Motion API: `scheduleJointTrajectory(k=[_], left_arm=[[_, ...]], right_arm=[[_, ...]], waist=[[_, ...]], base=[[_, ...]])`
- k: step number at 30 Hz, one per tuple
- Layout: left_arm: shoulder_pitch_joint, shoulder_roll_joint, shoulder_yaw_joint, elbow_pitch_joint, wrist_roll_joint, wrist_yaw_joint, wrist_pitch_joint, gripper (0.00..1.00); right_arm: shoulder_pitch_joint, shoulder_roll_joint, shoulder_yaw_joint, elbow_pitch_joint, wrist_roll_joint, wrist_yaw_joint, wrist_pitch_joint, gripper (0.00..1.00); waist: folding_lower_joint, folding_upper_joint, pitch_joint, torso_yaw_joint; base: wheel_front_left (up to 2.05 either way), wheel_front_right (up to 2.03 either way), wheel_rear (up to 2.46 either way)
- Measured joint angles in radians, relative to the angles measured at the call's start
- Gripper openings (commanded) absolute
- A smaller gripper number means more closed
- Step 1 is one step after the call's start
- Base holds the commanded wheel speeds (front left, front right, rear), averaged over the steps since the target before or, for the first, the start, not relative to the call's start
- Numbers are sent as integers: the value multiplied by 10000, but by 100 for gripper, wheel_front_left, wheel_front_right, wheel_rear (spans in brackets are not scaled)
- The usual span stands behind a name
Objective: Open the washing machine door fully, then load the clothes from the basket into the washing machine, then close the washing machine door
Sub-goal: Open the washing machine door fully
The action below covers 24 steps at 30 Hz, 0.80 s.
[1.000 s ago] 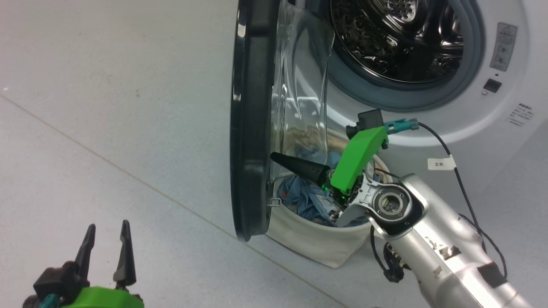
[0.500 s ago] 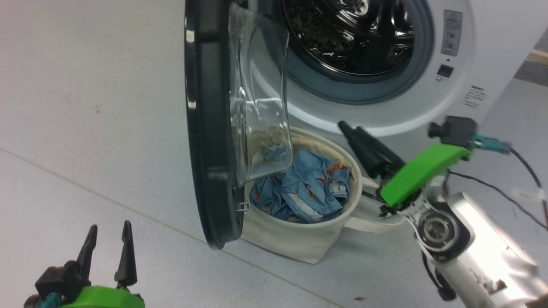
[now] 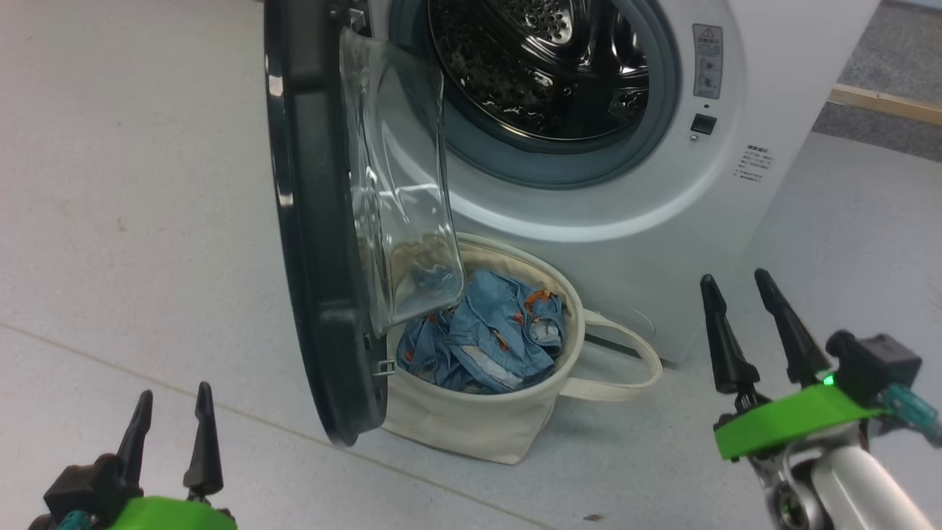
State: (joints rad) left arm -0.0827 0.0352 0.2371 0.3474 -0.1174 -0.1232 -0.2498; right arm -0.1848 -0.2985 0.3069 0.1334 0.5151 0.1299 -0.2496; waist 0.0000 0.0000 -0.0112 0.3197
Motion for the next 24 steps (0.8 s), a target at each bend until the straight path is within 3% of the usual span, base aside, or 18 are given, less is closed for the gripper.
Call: scheduleJointTrajectory(k=[8,24], left_arm=[[4,0,274,-25,0,0,0,100],[-10,-2,339,-42,0,-2,0,100]], right_arm=[[845,750,-368,42,-780,0,2,100],[773,779,-332,635,-846,0,2,100]], waist=[[0,0,70,-298],[0,0,157,-262]], base=[[0,0,0],[0,0,0]])
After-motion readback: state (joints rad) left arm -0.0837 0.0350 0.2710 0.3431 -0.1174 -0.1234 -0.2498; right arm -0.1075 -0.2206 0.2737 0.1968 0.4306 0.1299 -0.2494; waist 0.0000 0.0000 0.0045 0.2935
